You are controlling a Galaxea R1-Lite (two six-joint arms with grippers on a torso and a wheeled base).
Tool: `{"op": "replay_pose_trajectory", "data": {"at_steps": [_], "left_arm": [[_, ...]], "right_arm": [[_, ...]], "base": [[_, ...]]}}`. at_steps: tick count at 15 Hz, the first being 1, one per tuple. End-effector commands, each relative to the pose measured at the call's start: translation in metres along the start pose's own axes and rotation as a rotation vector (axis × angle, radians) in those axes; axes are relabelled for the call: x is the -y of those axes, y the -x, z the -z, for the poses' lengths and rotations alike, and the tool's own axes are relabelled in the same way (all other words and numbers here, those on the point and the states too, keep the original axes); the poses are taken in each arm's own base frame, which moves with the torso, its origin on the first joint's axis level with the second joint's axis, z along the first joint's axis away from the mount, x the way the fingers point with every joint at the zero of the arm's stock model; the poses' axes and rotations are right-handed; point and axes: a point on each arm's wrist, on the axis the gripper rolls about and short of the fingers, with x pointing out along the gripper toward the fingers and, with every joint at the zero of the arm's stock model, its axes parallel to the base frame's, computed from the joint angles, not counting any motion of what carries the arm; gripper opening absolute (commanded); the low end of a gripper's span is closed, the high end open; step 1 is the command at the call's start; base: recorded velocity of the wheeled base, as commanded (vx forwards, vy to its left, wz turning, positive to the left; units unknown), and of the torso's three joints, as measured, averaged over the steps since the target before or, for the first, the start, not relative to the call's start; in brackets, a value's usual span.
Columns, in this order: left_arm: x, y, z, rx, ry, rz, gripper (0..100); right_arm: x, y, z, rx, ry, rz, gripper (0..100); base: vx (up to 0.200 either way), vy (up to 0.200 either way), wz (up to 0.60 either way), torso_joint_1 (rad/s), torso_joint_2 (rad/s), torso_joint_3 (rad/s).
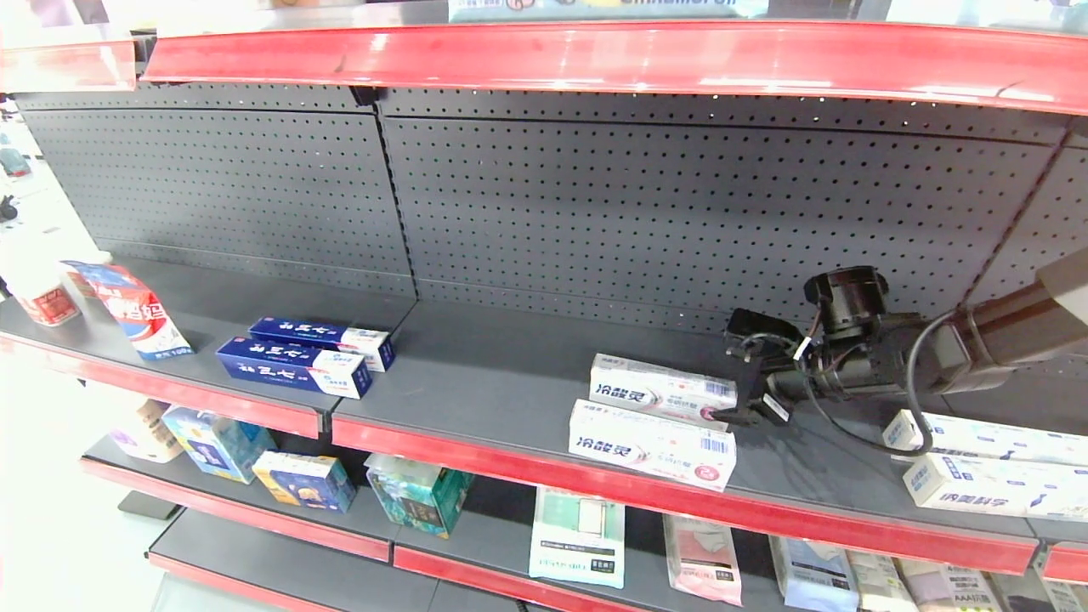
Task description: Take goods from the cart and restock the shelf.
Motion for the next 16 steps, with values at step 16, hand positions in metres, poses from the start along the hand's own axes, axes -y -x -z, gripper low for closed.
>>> {"op": "replay_pose_trajectory", "data": {"at_steps": [16], "left_arm": [[0.0, 0.0, 0.0, -0.001, 0.0, -0.001, 100]], "right_arm": [[-0.003, 0.046, 0.043, -0.046, -0.314, 0.036, 100]], "base": [[0.0, 0.0, 0.0, 0.0, 0.0, 0.0]]}}
